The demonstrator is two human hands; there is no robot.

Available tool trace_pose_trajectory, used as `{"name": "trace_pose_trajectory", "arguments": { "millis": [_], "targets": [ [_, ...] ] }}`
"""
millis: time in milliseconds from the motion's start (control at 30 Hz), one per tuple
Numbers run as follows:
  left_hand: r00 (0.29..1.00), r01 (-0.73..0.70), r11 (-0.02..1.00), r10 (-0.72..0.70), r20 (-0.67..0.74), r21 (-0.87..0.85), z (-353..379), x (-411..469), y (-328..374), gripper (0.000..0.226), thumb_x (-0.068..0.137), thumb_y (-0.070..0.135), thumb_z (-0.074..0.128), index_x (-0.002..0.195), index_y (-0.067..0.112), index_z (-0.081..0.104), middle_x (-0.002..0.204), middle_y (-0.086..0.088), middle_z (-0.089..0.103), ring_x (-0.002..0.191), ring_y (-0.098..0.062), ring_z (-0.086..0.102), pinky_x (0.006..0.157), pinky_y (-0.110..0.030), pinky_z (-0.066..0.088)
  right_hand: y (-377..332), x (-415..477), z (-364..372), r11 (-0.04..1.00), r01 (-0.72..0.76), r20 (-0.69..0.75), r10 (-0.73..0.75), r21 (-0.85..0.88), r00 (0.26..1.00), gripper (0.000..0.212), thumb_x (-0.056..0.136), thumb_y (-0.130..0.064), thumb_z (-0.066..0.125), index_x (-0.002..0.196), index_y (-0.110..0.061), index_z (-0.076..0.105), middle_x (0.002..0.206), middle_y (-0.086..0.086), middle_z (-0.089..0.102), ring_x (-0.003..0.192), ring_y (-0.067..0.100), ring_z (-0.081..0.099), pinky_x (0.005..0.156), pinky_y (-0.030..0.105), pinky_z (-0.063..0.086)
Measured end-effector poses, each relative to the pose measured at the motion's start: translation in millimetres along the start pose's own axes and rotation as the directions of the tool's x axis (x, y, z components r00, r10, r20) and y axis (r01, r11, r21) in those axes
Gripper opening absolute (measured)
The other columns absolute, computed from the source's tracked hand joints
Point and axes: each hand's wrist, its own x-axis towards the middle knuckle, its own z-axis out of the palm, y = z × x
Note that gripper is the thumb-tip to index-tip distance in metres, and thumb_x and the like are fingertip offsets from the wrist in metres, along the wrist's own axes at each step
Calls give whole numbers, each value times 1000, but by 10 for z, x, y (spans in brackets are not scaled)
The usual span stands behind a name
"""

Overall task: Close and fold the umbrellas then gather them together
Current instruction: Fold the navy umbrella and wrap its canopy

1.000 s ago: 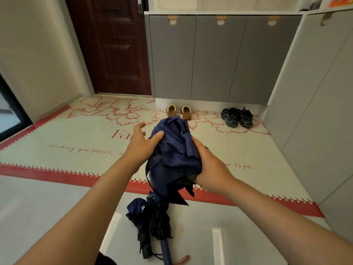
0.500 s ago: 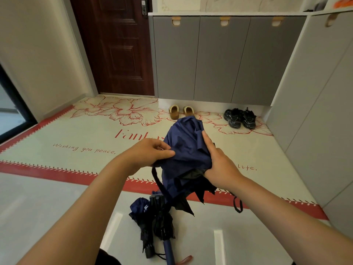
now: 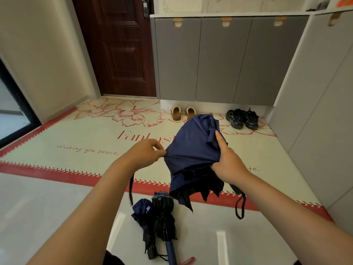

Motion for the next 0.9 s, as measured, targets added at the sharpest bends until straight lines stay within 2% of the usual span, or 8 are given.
{"name": "trace_pose_trajectory", "arguments": {
  "millis": [133,233,333,500,600,733,833,900],
  "targets": [
    [995,64,998,-62,-79,20,98,84,-13,29,95,35,63,92,6,67,88,-7,65,77,-20,57,67,-32,45,-14,-1,-19,979,-15,-10,18,202,1000,105,85,-4,60,155,-52,-3,121,-1,57,80,27,66,62,36,52],
    [986,152,987,-155,-61,-49,329,153,-32,22,98,27,56,97,6,61,101,-16,67,92,-32,64,83,-40,54,-70,-37,-12,923,-19,21,12,385,1000,99,85,2,59,154,-50,12,122,-17,56,82,29,68,54,34,54],
    [974,224,946,-228,11,-235,524,173,4,25,101,24,51,107,1,59,107,-23,63,96,-39,63,90,-45,54,-121,-71,16,865,-33,64,1,501,998,92,86,8,60,151,-45,22,128,-6,57,77,26,68,46,23,49],
    [959,265,579,-244,146,-771,674,145,199,20,103,9,40,97,3,58,95,-17,64,85,-34,63,67,-41,58,-170,-125,25,847,-80,156,-4,525,988,102,80,5,69,153,-37,12,116,4,57,64,22,67,49,27,51],
    [969,198,660,-241,46,-725,734,176,162,28,96,-1,40,72,13,46,74,-10,50,67,-22,47,56,-29,46,-189,-164,6,891,-22,196,-76,453,978,127,74,4,77,154,-49,-6,120,-10,49,68,18,66,53,23,52],
    [980,116,773,-192,-56,-624,652,261,62,10,94,4,53,90,13,52,86,-14,56,78,-25,56,66,-30,46,-209,-152,-6,882,-16,121,-47,470,992,127,74,8,74,153,-53,-5,119,-16,46,72,30,68,50,29,54],
    [948,40,983,-94,-303,-182,459,304,3,13,98,21,57,108,13,60,91,-6,63,79,-22,57,66,-29,41,-200,-106,-24,871,-70,71,41,486,997,118,75,13,69,153,-48,5,113,-6,52,69,31,68,48,31,54],
    [930,64,996,-80,-359,-56,409,350,-69,22,99,26,57,101,9,70,93,-10,68,83,-28,58,75,-33,44,-188,-90,-23,862,-75,54,55,502,997,113,75,14,68,152,-47,11,116,-2,54,66,29,67,49,31,53]
  ]
}}
